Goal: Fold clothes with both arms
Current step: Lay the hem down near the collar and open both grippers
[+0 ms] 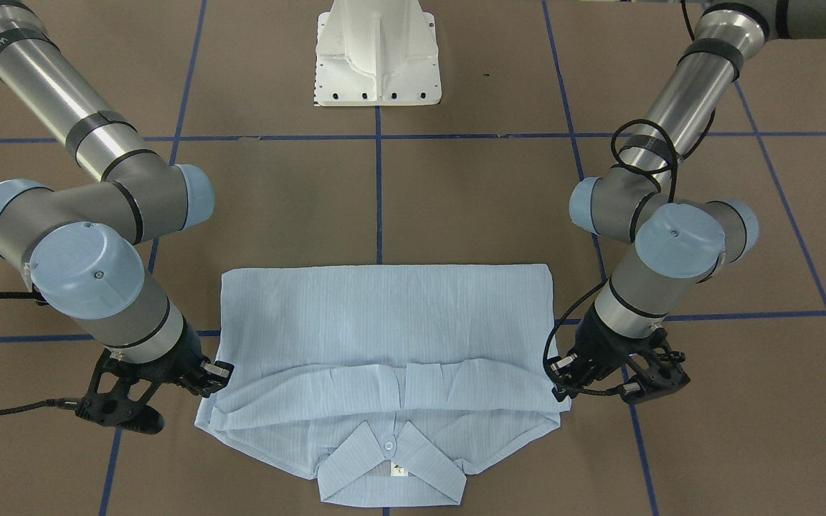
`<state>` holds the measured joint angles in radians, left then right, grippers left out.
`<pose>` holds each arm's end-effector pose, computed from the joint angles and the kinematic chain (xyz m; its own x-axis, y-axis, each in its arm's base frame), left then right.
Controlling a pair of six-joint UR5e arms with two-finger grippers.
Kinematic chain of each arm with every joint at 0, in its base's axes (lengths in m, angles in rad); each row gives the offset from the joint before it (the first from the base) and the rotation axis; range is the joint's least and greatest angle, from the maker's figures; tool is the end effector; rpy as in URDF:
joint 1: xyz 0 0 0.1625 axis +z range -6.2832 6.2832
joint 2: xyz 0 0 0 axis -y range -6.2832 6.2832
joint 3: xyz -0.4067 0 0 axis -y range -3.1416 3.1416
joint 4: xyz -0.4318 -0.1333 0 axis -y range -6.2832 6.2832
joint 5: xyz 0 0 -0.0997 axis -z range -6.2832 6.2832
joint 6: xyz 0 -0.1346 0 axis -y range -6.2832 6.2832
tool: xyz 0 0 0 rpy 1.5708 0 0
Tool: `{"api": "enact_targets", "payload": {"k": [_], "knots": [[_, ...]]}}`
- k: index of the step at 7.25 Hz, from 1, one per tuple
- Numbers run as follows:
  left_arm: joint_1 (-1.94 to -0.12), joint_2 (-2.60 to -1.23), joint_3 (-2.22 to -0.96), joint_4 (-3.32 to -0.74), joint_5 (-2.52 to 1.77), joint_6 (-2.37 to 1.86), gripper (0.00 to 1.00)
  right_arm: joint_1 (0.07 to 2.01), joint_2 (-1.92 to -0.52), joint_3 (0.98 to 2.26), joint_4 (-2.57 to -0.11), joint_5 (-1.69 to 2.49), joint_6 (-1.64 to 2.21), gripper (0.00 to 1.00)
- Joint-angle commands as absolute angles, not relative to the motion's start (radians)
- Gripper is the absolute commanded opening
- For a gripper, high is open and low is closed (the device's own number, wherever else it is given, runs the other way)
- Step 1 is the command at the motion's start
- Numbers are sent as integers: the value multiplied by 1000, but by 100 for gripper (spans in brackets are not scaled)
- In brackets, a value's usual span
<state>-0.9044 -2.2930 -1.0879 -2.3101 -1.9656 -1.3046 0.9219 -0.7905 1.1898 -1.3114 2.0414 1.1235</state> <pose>0.4595 -0.7162 0.3519 0.4719 -0.2072 -0.8570 0.4189 0.9079 0.0111 -0.4477 -0.7099 0.3175 0.6655 0.2395 0.7070 -0.2824 0.9575 -0.0585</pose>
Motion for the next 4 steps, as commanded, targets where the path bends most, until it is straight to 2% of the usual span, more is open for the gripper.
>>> {"api": "enact_targets", "payload": {"k": [1, 2, 4], "knots": [[-905, -2292, -1088, -2310, -1965, -1304, 99, 920, -839, 1190, -1223, 2039, 1076, 100], [-905, -2292, -1089, -2310, -1967, -1304, 99, 922, -900, 1199, -1094, 2045, 1083, 100], [-907, -2286, -1098, -2310, -1967, -1312, 99, 901, -977, 1326, -1092, 2066, 1115, 100]]}}
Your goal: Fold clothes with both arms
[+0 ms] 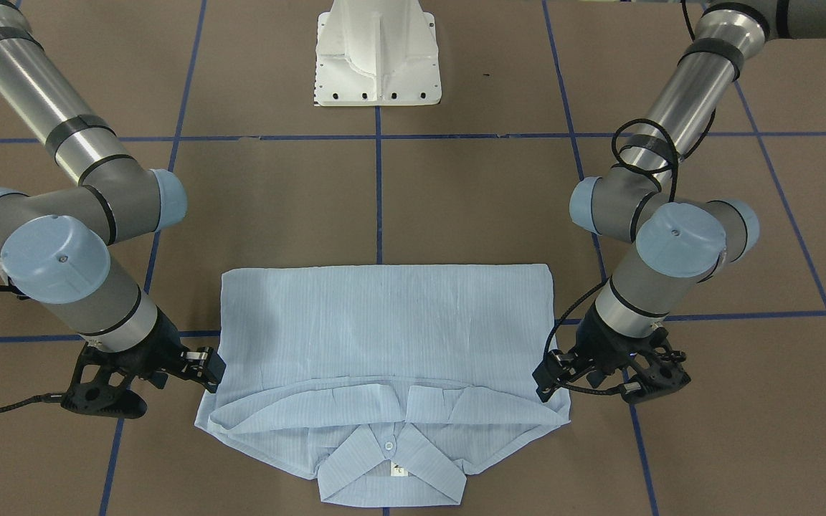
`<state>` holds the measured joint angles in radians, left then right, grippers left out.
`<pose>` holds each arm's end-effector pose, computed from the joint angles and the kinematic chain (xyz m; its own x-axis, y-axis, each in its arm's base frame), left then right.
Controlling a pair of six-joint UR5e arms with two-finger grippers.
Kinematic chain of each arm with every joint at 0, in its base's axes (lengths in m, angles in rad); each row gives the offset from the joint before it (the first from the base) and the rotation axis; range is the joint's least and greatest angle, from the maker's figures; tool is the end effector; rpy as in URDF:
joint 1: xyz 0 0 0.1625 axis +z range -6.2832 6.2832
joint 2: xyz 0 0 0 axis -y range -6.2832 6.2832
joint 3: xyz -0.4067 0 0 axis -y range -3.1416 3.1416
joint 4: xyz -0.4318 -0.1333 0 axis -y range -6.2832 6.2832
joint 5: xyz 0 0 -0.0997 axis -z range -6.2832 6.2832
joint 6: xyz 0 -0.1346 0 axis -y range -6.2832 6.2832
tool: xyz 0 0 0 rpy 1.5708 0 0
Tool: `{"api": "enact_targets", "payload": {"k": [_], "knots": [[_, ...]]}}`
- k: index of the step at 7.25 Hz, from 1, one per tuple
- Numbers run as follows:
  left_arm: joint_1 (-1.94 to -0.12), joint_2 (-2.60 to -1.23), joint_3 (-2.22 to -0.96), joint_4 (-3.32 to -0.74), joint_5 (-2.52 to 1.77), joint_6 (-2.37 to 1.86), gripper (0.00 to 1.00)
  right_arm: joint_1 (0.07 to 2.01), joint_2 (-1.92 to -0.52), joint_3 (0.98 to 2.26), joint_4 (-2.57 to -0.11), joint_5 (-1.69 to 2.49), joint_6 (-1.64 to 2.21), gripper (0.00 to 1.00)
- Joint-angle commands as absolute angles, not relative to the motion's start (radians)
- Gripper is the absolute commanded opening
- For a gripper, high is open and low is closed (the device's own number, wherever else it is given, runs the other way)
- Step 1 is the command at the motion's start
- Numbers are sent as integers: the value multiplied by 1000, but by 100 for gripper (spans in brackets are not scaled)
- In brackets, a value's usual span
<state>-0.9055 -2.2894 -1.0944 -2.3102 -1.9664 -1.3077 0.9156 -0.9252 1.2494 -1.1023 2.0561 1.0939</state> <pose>0.4579 -0.7155 0.3512 0.4686 -0.2084 -0.8585 0.4208 0.9071 0.0095 -0.4369 -0.6843 0.3624 0.6090 0.1262 0.7831 -0.2469 0.9684 0.0360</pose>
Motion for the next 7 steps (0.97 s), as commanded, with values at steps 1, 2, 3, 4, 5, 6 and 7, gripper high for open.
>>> {"api": "enact_targets", "payload": {"k": [1, 2, 3, 4, 5, 6, 7], "knots": [[-907, -2284, -1101, -2310, -1967, -1312, 99, 870, -1006, 1379, -1097, 2065, 1150, 100], [-907, -2284, -1109, -2310, -1967, -1312, 99, 827, -1044, 1423, -1097, 2063, 1167, 100], [-905, -2284, -1108, -2310, -1967, -1312, 99, 796, -1093, 1469, -1098, 2062, 1167, 100], [-907, -2283, -1108, -2310, -1967, -1312, 99, 773, -1127, 1511, -1098, 2063, 1167, 100], [-905, -2281, -1108, -2310, -1967, -1312, 99, 756, -1127, 1523, -1121, 2065, 1167, 95], [-905, -2280, -1108, -2310, -1967, -1312, 99, 740, -1121, 1526, -1147, 2062, 1167, 85], [-905, -2275, -1109, -2310, -1967, -1312, 99, 738, -1120, 1528, -1149, 2068, 1167, 63]]}}
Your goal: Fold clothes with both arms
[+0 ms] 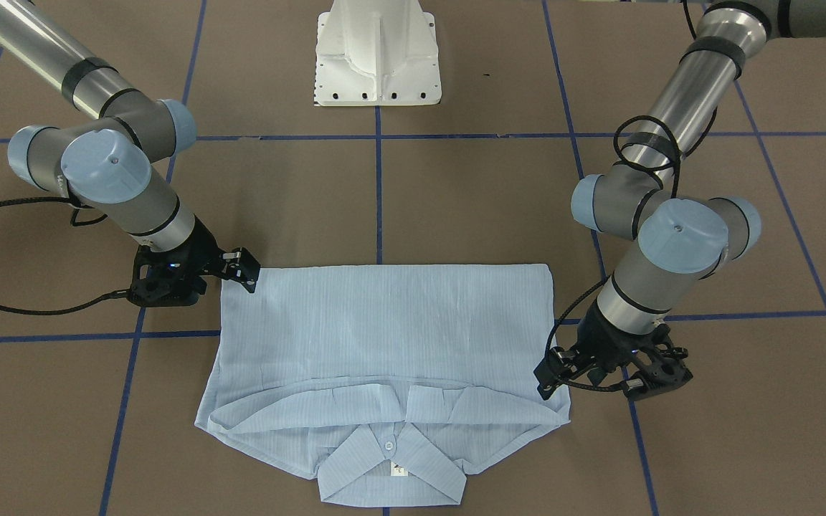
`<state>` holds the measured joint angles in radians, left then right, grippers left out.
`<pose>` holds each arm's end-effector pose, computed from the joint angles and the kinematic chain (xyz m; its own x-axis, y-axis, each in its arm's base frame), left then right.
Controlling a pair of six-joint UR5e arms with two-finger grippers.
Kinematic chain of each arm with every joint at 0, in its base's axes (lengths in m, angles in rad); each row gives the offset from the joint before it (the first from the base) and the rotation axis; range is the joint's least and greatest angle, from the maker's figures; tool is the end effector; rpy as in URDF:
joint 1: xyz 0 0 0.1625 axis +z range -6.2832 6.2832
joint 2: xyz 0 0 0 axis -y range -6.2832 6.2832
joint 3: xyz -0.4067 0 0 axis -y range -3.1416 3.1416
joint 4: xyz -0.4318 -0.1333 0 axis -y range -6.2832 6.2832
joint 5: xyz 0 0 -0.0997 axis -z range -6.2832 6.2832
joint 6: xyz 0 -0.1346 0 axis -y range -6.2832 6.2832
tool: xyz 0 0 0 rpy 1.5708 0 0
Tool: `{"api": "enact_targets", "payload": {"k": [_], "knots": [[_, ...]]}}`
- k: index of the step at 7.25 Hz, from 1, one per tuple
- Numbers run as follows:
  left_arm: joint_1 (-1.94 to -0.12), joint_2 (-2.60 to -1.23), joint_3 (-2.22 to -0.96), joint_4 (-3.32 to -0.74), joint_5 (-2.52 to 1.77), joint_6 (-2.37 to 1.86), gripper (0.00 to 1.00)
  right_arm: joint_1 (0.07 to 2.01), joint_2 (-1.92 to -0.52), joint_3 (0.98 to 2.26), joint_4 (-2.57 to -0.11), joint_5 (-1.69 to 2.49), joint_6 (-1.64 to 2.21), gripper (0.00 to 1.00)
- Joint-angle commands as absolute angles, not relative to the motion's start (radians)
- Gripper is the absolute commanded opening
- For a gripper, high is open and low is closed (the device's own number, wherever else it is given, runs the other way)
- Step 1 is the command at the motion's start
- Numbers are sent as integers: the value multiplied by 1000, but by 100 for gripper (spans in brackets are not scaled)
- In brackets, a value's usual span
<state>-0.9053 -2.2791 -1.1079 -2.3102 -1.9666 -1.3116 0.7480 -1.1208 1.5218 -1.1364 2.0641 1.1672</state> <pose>0.4559 -0.7126 0.3521 0.4652 -0.2097 -0.8600 0.4223 0.9064 0.0075 -0.4873 -0.5470 0.3658 0.5865 0.0723 0.8067 -0.1211 0.9926 -0.0009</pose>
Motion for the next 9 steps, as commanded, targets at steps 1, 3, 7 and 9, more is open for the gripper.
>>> {"api": "enact_targets", "payload": {"k": [1, 3, 7, 9], "knots": [[-905, -2273, -1108, -2318, -1967, -1310, 99, 738, -1121, 1528, -1149, 2069, 1166, 42], [-905, -2272, -1108, -2327, -1967, -1312, 99, 738, -1126, 1525, -1149, 2068, 1166, 14], [-904, -2263, -1114, -2330, -1967, -1310, 98, 735, -1156, 1561, -1147, 2074, 1167, 0], [-905, -2231, -1158, -2327, -1967, -1310, 98, 672, -1335, 1803, -1178, 2072, 1167, 0]]}}
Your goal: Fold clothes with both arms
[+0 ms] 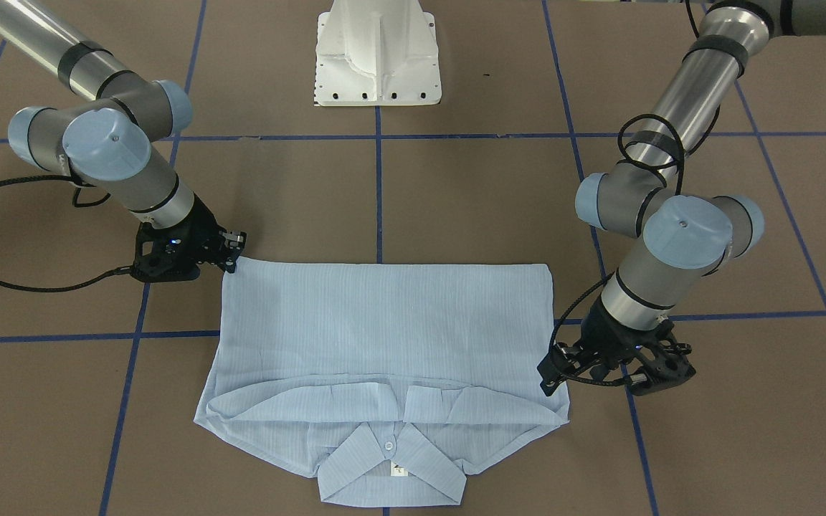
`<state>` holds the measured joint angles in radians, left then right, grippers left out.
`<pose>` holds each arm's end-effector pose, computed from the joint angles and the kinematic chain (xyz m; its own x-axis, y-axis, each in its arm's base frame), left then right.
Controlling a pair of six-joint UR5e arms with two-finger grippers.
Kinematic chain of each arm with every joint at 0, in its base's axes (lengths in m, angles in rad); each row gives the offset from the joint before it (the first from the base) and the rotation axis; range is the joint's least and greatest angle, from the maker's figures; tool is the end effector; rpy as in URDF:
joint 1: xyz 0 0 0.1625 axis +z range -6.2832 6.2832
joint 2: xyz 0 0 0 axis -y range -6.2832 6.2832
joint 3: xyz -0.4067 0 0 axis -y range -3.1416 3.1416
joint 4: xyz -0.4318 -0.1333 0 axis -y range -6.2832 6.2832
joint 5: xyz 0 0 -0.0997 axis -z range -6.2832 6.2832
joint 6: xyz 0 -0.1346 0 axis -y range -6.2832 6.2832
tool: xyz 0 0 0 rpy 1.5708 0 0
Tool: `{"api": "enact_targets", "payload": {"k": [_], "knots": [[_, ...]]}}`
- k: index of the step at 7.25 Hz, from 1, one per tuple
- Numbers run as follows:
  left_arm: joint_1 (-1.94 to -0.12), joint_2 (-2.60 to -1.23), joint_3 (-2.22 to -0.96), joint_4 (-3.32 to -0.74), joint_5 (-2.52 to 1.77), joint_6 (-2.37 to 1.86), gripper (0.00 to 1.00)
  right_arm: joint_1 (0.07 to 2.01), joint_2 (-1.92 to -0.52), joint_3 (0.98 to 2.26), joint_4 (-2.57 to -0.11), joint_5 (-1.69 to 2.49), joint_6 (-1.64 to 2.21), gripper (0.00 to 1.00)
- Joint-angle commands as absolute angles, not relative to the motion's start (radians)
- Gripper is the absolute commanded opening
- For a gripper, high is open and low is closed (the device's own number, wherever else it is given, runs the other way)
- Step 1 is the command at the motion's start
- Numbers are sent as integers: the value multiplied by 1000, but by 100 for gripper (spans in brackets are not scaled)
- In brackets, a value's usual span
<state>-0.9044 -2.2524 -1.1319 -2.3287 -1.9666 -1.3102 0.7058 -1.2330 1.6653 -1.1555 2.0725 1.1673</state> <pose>0.4514 -0.7057 0.3577 0.4576 -0.1973 -0.8670 0.4210 0.9069 0.0158 -0.4741 -0.4941 0.3687 0.5788 0.0410 0.8144 -0.0729 0.9973 0.0017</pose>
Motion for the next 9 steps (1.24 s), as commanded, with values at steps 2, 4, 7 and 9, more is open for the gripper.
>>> {"api": "enact_targets", "payload": {"k": [2, 4, 7, 9], "knots": [[-907, -2220, -1173, -2326, -1965, -1313, 98, 599, -1473, 2002, -1255, 2069, 1199, 0], [-905, -2206, -1178, -2327, -1965, -1312, 98, 435, -1604, 2197, -1255, 2059, 1307, 0], [-902, -2175, -1225, -2329, -1965, -1334, 98, 139, -1707, 2335, -1253, 2025, 1381, 0], [-896, -2168, -1256, -2329, -1967, -1362, 98, 89, -1704, 2333, -1253, 2011, 1381, 100]]}}
